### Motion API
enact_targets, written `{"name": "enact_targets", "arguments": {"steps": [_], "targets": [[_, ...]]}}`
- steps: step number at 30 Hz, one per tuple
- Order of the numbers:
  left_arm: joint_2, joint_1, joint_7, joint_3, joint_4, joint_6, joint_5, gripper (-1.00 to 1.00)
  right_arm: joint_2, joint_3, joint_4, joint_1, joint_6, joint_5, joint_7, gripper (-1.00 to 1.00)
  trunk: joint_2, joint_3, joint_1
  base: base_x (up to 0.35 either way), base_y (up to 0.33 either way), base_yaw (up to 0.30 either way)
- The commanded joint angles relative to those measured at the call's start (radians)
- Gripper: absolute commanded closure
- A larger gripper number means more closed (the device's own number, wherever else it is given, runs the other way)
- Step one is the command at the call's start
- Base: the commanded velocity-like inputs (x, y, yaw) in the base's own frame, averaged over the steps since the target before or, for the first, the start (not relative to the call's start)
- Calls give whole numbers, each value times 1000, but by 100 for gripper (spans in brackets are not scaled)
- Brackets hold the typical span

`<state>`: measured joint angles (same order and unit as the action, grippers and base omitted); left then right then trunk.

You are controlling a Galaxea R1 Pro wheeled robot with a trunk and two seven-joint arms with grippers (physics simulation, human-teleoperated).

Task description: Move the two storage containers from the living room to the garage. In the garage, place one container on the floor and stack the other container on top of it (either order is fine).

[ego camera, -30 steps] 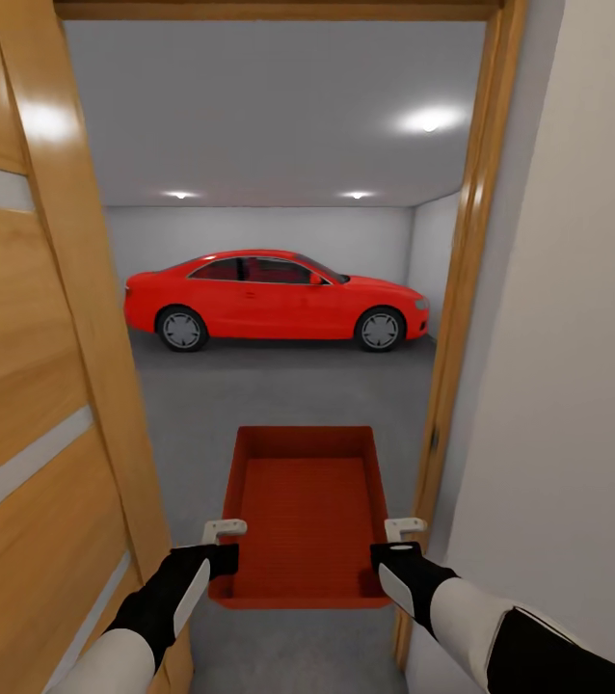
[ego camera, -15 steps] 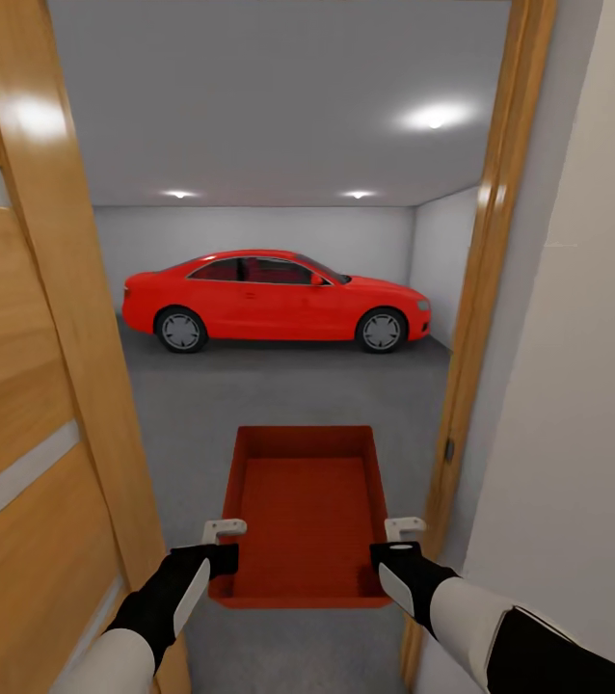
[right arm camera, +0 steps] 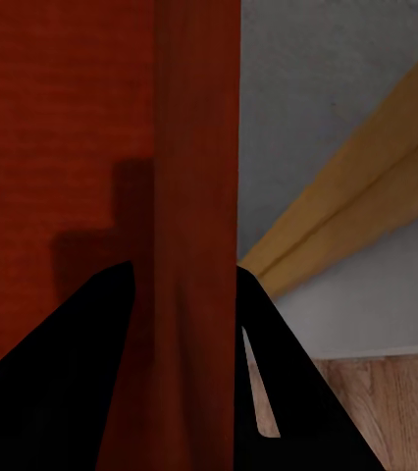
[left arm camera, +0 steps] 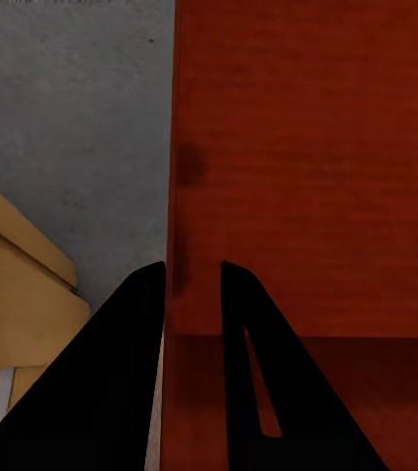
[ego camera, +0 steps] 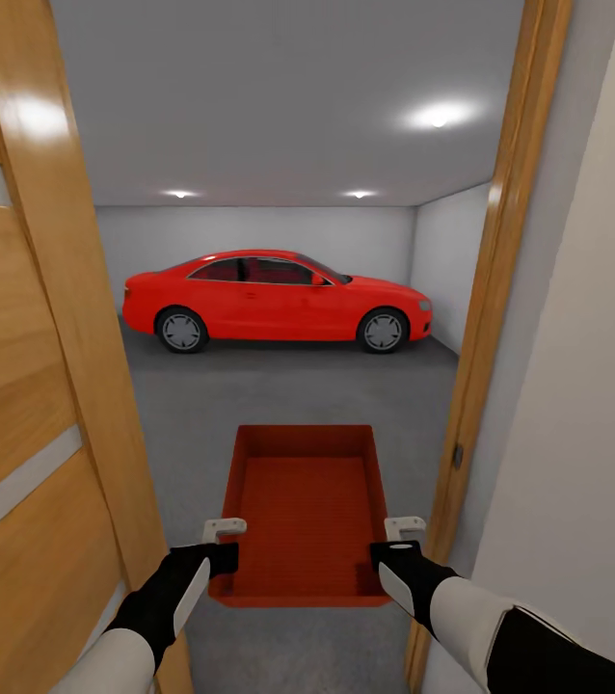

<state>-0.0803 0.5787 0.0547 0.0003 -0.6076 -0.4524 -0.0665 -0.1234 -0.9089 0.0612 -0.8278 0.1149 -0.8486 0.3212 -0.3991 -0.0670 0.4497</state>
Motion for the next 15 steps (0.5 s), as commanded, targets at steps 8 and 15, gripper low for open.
{"name": "enact_targets", "arguments": {"steps": [8, 15], "targets": [[1, 0, 10, -60, 0, -3, 34, 100, 1, -8, -1, -1, 6, -7, 29, 100, -1, 0, 0, 0, 0, 0], [1, 0, 10, -61, 7, -3, 33, 100, 1, -8, -1, -1, 6, -7, 30, 100, -1, 0, 0, 18, 0, 0]]}}
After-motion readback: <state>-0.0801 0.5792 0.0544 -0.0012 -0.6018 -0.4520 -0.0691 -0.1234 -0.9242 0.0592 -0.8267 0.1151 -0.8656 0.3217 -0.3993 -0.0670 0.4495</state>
